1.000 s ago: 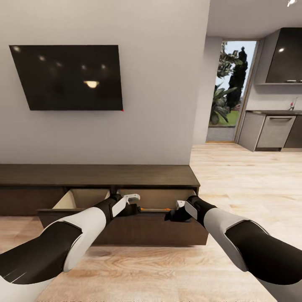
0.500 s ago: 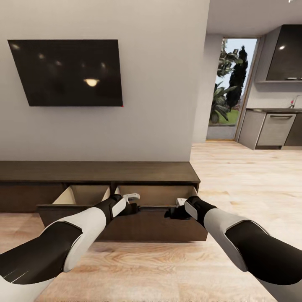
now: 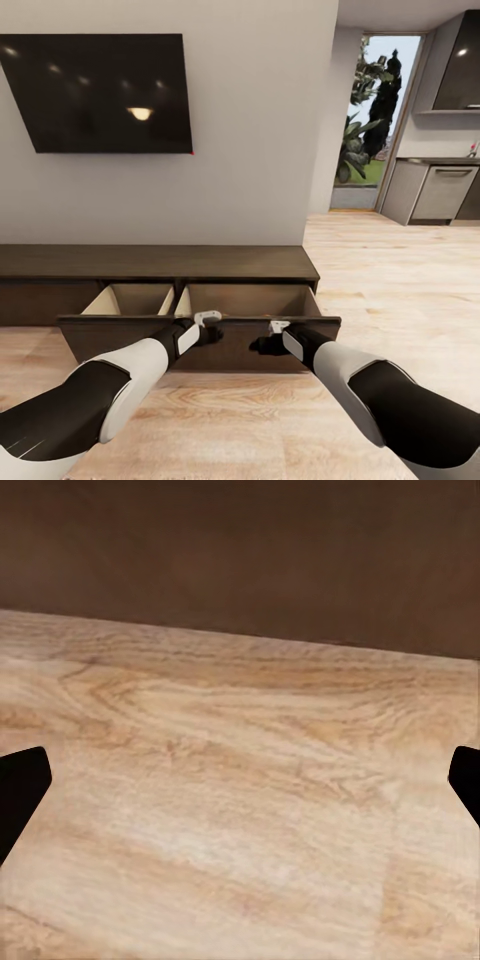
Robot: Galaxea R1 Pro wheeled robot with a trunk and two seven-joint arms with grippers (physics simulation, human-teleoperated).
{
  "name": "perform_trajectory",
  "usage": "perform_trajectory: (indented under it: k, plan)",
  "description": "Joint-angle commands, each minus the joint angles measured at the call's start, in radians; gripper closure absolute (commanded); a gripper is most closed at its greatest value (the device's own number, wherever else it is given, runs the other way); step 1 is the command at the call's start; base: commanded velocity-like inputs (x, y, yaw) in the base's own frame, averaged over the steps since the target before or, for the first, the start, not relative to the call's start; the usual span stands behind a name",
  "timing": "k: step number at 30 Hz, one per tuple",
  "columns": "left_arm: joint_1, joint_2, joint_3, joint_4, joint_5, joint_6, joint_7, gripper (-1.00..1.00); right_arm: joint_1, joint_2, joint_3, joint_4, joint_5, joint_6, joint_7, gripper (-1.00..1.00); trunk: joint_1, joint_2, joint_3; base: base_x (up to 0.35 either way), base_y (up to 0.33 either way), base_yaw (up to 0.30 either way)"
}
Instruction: Place each of the two pumpkins and all three candles from the living room inside a cabinet in the living room (use any cabinet), then make sure every cabinet is closed, and position the cauldron so it is next to a table in the living room.
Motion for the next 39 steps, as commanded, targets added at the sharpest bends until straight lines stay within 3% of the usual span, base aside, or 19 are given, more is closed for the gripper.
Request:
perform_trajectory:
  k: [1, 4, 14, 19, 24, 31, 39]
  plan:
    - [0.003, 0.0, -0.007, -0.002, 0.011, -0.007, 0.006, -1.0, 0.0, 0.001, 0.008, 0.002, -0.008, -0.005, 0.004, -1.0, 0.0, -0.001, -0.005, 0.0, 0.0, 0.0]
    - [0.014, 0.002, -0.007, -0.002, 0.011, -0.071, 0.005, -1.0, 0.004, 0.004, 0.007, 0.002, -0.008, -0.049, 0.005, -1.0, 0.001, -0.002, -0.017, 0.0, 0.0, 0.0]
    - [0.052, 0.007, -0.008, -0.004, 0.011, -0.129, 0.005, -1.0, 0.056, -0.005, 0.006, 0.003, -0.013, -0.156, 0.005, -1.0, 0.006, -0.004, -0.055, 0.0, 0.0, 0.0]
    - [0.066, 0.008, -0.007, -0.002, 0.013, -0.225, 0.006, -1.0, 0.114, -0.015, 0.006, 0.002, -0.014, -0.25, 0.005, -1.0, 0.008, -0.005, -0.075, 0.0, 0.0, 0.0]
    - [0.078, 0.009, -0.006, -0.003, 0.014, -0.255, 0.008, -1.0, 0.135, -0.016, 0.006, 0.002, -0.013, -0.296, 0.005, -1.0, 0.01, -0.006, -0.094, 0.0, 0.0, 0.0]
    - [0.114, 0.009, -0.006, -0.003, 0.013, -0.297, 0.007, -1.0, 0.158, -0.017, 0.006, 0.002, -0.014, -0.318, 0.005, -1.0, 0.01, -0.006, -0.094, 0.0, 0.0, 0.0]
    - [0.168, 0.009, -0.008, -0.002, -0.002, -0.402, 0.014, -1.0, 0.199, -0.029, 0.006, 0.002, -0.012, -0.468, 0.006, -1.0, 0.013, -0.008, -0.117, 0.0, 0.0, 0.0]
